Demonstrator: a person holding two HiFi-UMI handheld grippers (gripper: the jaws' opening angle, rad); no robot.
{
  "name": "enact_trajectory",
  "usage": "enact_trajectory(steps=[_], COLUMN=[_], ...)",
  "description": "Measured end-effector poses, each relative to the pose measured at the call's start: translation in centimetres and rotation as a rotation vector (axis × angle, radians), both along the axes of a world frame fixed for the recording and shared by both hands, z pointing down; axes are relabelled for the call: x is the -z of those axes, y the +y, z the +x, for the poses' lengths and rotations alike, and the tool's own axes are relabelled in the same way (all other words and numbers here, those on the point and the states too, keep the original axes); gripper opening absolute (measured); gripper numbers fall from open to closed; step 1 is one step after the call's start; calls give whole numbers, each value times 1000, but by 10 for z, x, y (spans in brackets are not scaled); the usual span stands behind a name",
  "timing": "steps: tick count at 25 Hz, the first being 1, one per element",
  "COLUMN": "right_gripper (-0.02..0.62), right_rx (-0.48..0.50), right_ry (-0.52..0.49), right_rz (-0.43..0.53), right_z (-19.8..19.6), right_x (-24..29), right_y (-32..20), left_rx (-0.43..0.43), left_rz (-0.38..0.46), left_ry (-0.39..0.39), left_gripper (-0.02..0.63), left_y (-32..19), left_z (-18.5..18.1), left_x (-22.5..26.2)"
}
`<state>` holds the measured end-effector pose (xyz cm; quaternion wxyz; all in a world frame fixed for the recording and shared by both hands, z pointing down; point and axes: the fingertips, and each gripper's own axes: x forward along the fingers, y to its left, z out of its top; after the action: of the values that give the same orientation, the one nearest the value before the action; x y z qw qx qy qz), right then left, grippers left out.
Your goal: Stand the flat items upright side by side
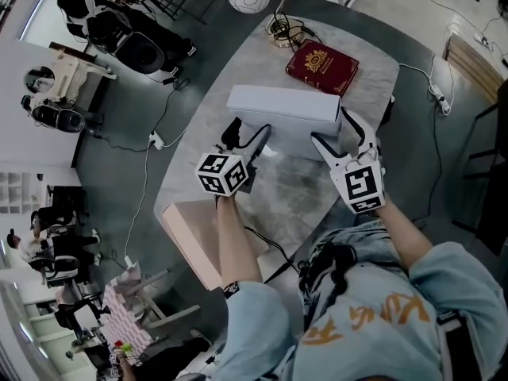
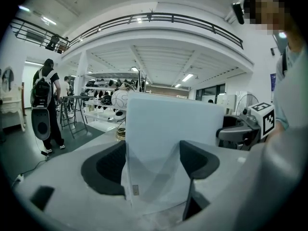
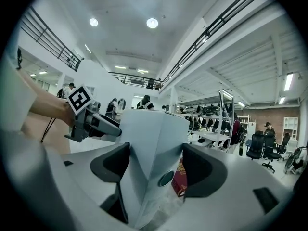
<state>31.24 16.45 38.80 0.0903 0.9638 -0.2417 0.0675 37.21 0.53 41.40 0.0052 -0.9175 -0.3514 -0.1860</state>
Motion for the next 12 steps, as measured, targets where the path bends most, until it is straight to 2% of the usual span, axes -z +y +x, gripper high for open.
enact_trajectory(steps=[4, 12], right_gripper=[344, 342], right_rx=[14, 50], right_ry=[13, 9], right_rz=[-16, -34], right_z=[-12, -14], right_x=[0, -3], right_y=[-3, -1], left_rx=[30, 100], left_rz=[-8, -64], left_ry=[18, 0], left_gripper=[351, 347], left_y=[-4, -8], left_z=[-13, -18], left_x=[0, -5])
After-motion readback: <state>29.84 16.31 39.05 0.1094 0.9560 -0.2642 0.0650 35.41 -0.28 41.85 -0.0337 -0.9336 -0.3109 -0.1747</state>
